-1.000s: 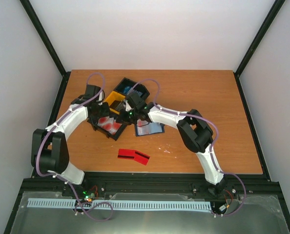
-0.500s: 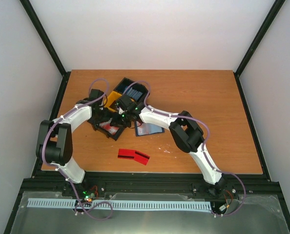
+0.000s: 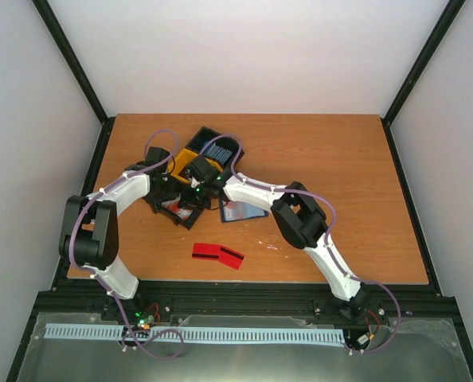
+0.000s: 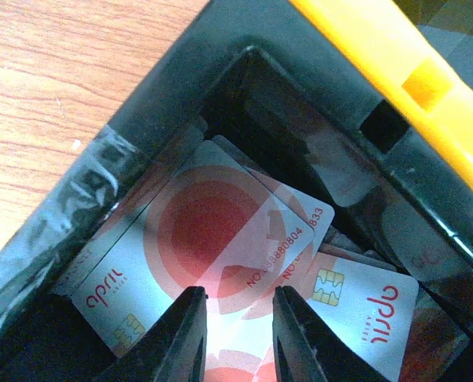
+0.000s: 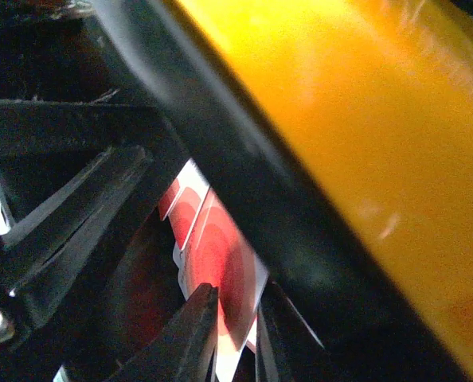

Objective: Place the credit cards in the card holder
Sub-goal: Pick up the credit card from the storage box.

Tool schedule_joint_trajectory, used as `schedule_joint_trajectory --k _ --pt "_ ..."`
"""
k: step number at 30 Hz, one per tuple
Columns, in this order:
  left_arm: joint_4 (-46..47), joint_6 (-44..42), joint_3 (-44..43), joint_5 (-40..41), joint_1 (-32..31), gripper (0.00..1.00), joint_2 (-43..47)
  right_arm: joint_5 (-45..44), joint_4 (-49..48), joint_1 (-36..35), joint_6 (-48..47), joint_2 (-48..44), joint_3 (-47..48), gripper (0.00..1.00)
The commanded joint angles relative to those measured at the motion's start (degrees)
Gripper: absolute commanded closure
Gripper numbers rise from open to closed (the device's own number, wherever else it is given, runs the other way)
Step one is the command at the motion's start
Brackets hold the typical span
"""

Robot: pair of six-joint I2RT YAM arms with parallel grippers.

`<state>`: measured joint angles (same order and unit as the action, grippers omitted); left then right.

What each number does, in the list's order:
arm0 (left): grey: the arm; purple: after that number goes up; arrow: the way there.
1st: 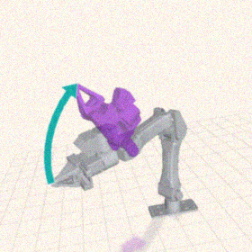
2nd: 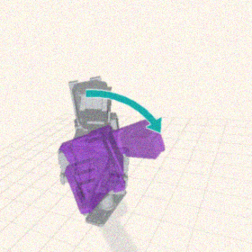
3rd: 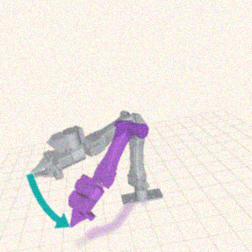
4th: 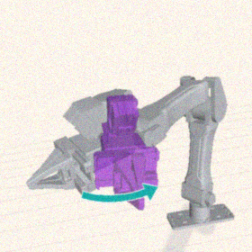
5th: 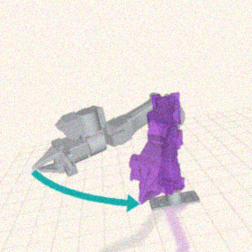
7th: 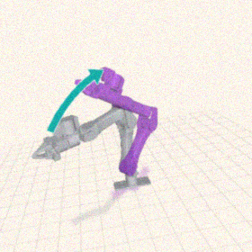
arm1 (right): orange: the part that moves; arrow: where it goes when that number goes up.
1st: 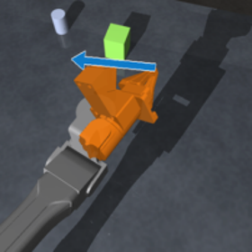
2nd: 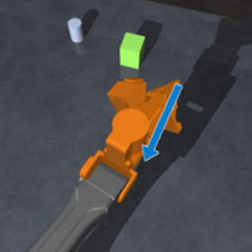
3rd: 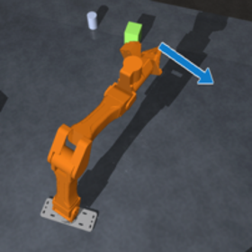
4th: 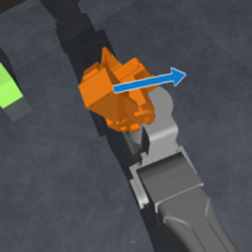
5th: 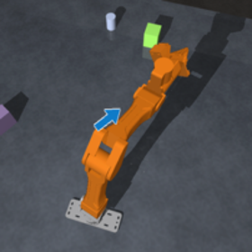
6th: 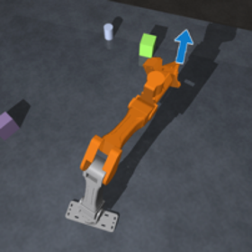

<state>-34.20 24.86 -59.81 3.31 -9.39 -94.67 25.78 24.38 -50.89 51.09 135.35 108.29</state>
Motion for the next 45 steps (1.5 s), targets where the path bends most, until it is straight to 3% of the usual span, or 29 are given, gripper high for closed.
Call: schedule_joint_trajectory --k 1,4,10,16,21,30,37,41,45 --pt "0.5 -1.0 -0.1 0.7 0.2 0.75 -0.3 -0.3 -0.6 -0.3 1.6 1.8 1.8 0.88" --pt "0.1 -1.0 -0.4 0.6 0.2 0.75 0.2 -1.6 -0.1 -0.2 1.7 0.9 1.4 0.97" --pt "-0.1 -0.5 -0.7 0.8 0.2 0.72 3.3 -3.5 2.7 -0.1 -2.0 -3.5 0.7 0.97" --pt "0.2 0.6 -0.8 0.8 0.2 0.61 6.4 -5.0 6.6 0.1 -7.4 -6.9 -0.8 0.97" --pt "0.9 1.7 -0.3 -0.9 0.3 0.53 9.8 -0.6 2.6 1.4 -9.6 -10.2 -4.7 0.97" --pt "4.0 4.8 3.9 -19.1 7.6 0.35 18.7 15.3 -15.7 5.0 -4.6 -14.4 -15.2 0.97" --pt "6.8 0.0 4.9 -34.7 7.9 0.29 22.3 17.1 -15.9 9.9 -10.5 -23.6 -23.2 0.97" --pt "8.3 -0.4 5.6 -35.6 4.6 0.29 23.2 17.0 -13.7 15.0 -14.6 -32.5 -32.9 0.97" --pt "9.7 0.9 3.2 -32.6 -3.6 0.31 20.4 16.3 -8.8 21.2 -17.8 -37.9 -40.5 0.97"
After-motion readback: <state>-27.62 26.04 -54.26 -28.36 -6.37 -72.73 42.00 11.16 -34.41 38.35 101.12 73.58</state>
